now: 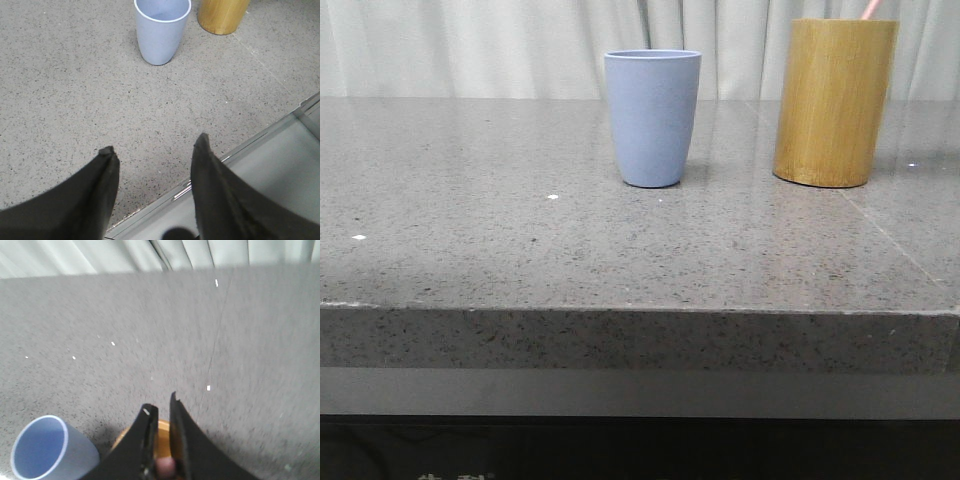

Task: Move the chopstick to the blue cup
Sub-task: 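Lift the pink chopstick up out of the bamboo holder with the right gripper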

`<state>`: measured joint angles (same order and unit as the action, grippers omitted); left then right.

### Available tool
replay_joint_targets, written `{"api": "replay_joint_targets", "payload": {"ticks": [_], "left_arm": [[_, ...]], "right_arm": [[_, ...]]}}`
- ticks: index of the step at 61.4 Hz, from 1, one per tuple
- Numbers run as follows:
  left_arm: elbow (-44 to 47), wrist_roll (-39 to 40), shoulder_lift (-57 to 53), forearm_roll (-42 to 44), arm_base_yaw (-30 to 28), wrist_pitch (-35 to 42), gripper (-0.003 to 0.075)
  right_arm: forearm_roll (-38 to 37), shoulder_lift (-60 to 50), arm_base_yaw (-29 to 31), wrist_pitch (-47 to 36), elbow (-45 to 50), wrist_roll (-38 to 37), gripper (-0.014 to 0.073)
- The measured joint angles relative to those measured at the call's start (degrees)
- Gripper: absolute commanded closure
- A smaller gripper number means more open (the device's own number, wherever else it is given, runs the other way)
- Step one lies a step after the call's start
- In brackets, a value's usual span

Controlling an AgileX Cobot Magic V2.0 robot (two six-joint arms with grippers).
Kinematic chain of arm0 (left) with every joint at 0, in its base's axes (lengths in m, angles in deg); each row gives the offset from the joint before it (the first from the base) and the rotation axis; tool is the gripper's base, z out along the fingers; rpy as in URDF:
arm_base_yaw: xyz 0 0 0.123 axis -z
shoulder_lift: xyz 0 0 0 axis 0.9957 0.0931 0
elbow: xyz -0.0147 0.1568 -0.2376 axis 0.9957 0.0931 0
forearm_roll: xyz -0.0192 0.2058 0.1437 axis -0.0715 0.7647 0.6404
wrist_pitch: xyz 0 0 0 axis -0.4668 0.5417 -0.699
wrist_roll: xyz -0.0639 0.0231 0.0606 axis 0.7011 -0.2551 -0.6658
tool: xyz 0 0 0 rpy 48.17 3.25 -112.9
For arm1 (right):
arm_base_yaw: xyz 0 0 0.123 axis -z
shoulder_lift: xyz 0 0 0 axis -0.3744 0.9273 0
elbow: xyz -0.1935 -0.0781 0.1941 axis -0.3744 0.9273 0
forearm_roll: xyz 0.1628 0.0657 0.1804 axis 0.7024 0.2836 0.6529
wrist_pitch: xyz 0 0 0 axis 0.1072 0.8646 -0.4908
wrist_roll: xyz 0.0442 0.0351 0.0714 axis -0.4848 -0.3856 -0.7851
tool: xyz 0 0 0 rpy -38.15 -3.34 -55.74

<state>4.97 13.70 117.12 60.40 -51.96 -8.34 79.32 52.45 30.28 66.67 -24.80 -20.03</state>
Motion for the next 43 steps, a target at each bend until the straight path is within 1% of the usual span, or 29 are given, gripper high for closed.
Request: {"api": "replay_joint_targets", "payload": {"ticks": [12, 21, 31, 43], "left_arm": [[0.0, 0.0, 0.0, 0.0, 0.0, 0.0, 0.0387], [0.0, 0.0, 0.0, -0.1, 0.0, 0.0, 0.0387], [0.0, 0.0, 0.0, -0.1, 0.0, 0.0, 0.0387], [0.0, 0.0, 0.0, -0.1, 0.0, 0.0, 0.0387]], "right_arm": [[-4.2, -2.8, -0.9, 9.1, -14.4, 0.2, 0.0652], [-4.8, -4.5, -3.6, 11.4, -19.0, 0.3, 0.0652], [-5.2, -4.5, -10.3, 11.5, -19.5, 0.3, 0.0652], [-7.9, -1.0, -21.3, 8.9, -19.5, 0.4, 0.0652]]}}
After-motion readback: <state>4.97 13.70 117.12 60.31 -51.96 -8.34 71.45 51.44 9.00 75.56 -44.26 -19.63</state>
